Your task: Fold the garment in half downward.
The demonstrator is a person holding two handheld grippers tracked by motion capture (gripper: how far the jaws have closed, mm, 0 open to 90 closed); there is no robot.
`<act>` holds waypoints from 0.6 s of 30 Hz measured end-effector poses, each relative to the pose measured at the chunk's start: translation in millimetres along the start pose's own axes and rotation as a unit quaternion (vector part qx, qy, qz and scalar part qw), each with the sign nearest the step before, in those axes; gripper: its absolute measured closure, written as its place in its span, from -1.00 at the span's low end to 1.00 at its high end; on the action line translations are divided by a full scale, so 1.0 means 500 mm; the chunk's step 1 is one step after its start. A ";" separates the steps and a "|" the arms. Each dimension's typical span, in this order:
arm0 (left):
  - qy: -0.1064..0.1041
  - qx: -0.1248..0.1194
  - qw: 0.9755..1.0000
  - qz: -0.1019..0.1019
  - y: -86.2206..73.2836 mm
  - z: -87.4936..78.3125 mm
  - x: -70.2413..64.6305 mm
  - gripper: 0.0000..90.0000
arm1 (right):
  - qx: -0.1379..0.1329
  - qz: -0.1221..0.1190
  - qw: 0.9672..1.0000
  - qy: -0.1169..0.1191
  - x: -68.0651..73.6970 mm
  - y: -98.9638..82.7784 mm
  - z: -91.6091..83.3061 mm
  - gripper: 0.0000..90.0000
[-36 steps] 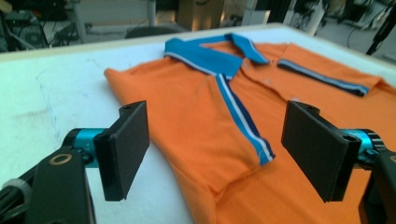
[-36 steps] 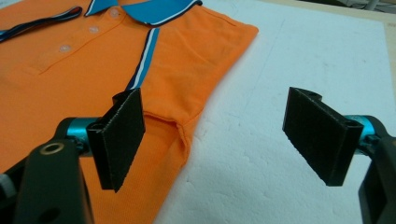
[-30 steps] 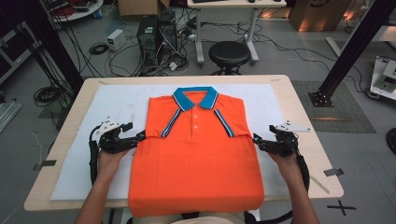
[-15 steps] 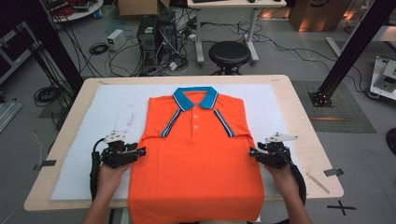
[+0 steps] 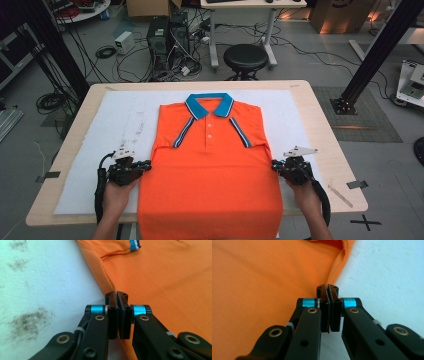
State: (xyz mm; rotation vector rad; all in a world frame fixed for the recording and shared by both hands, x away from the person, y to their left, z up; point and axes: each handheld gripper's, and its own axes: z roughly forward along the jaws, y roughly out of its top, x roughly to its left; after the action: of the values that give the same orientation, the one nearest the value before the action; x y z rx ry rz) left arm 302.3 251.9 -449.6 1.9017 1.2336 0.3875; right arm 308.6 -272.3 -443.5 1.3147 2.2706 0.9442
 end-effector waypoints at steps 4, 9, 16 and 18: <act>-0.008 -0.005 1.000 -0.005 -0.005 -0.014 0.001 0.95 | -0.010 0.003 1.000 0.004 -0.005 -0.009 -0.020 1.00; -0.014 -0.012 1.000 -0.011 -0.024 -0.030 -0.007 0.94 | -0.028 0.012 1.000 0.004 0.004 -0.029 -0.042 1.00; -0.018 -0.044 0.998 -0.032 -0.058 -0.067 -0.026 0.20 | -0.070 0.037 0.997 -0.008 0.030 -0.066 -0.085 0.32; -0.024 -0.044 0.998 -0.028 -0.069 -0.075 -0.038 0.20 | -0.060 0.037 0.997 -0.007 0.037 -0.081 -0.090 0.28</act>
State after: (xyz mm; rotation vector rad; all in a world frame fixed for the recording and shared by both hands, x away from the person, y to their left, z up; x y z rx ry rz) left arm 248.4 259.6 -449.5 1.7881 1.2147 0.3588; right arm 247.3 -286.8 -439.1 1.3565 2.1320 1.0753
